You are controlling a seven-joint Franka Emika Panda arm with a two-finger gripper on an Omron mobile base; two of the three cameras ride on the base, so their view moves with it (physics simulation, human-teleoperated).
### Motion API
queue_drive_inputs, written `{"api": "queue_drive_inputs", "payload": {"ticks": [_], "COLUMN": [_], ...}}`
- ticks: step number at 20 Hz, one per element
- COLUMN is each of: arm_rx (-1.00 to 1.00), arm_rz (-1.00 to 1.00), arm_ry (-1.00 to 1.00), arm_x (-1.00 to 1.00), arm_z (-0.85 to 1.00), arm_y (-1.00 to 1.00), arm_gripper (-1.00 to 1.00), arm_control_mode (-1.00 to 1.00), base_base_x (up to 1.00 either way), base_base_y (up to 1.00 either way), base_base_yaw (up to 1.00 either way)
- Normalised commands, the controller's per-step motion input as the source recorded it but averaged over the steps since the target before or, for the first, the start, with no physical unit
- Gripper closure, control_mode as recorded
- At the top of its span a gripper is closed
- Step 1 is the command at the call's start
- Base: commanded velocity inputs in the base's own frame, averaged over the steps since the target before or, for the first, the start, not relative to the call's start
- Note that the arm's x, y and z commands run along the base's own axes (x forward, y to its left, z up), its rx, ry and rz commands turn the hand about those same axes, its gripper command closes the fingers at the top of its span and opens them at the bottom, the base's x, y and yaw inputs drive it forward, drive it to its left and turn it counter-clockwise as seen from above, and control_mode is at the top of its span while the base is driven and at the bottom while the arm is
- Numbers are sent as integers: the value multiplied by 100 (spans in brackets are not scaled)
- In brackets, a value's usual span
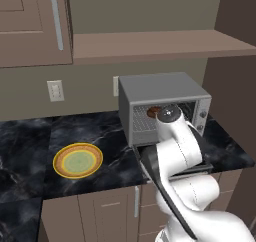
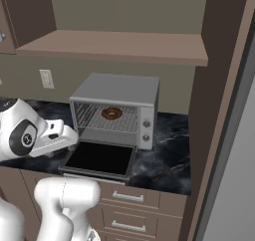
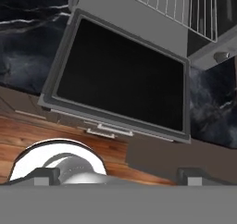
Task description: Pick up the bagel from the plate, place it on the toaster oven rack, close the door, and set the timer.
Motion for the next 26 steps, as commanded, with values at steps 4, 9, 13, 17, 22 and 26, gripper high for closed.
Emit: {"api": "queue_drive_inputs", "payload": {"ticks": [4, 9, 13, 17, 22, 26], "arm_rx": [-6, -9, -10, -11, -9, -2], "arm_rz": [0, 0, 0, 0, 0, 0], "arm_ry": [0, 0, 0, 0, 0, 0], "arm_x": [-16, 0, 3, 1, 3, 21], "arm_z": [-26, -39, -44, -44, -28, -2], "arm_y": [34, 34, 28, 25, 16, 7], "arm_gripper": [-100, -100, -100, -100, -100, -100], "arm_control_mode": [-100, -100, -100, -100, -100, -100], "base_base_x": [0, 0, 0, 0, 0, 0], "base_base_y": [0, 0, 0, 0, 0, 0], "base_base_yaw": [0, 0, 0, 0, 0, 0]}}
